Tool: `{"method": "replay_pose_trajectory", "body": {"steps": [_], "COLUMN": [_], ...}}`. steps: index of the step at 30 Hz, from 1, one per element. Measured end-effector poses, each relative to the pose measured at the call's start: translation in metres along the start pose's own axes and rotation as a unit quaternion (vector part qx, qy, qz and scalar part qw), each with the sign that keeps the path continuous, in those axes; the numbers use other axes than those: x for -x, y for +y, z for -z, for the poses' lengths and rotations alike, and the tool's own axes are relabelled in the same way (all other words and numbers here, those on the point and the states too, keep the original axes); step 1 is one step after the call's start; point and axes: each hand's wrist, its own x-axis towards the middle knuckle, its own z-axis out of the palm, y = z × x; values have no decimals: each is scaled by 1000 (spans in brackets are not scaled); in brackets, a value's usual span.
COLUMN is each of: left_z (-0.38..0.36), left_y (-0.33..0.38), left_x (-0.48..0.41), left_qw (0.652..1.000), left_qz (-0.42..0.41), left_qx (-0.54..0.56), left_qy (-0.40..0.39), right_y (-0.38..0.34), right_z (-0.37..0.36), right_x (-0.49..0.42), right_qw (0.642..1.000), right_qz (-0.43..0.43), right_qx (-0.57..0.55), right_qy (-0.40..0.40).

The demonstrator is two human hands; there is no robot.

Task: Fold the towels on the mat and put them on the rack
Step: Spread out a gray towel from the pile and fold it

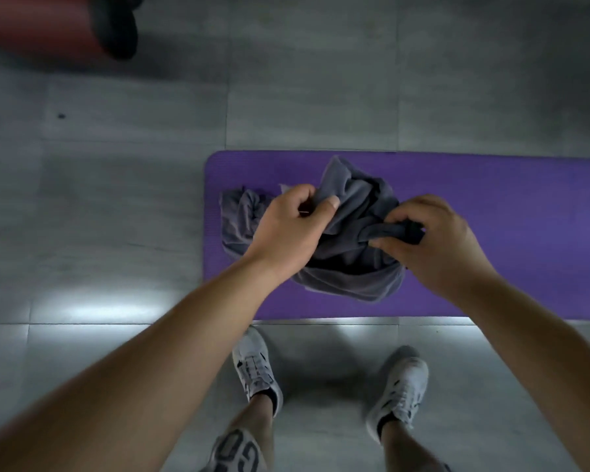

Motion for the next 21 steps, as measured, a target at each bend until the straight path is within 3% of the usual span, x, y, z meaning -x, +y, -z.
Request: {"method": "replay_pose_trajectory", "body": {"steps": [5,11,21], "left_z": [-93,-250,-510], "left_y": [52,100,100], "left_x": [-1,-7,-59], "left_qw": [1000,999,999], "left_qz": [-17,-23,-8], "left_qx": [-19,-36,-41], "left_qy": [-16,-8,-30], "right_y": [62,184,414], "right_z": [79,173,274], "right_x": [23,37,45], "right_qw": [999,998,994], "right_qz": [-24,-21,-74], "right_qx": [-23,-37,-6], "right_qy": [25,39,73]}}
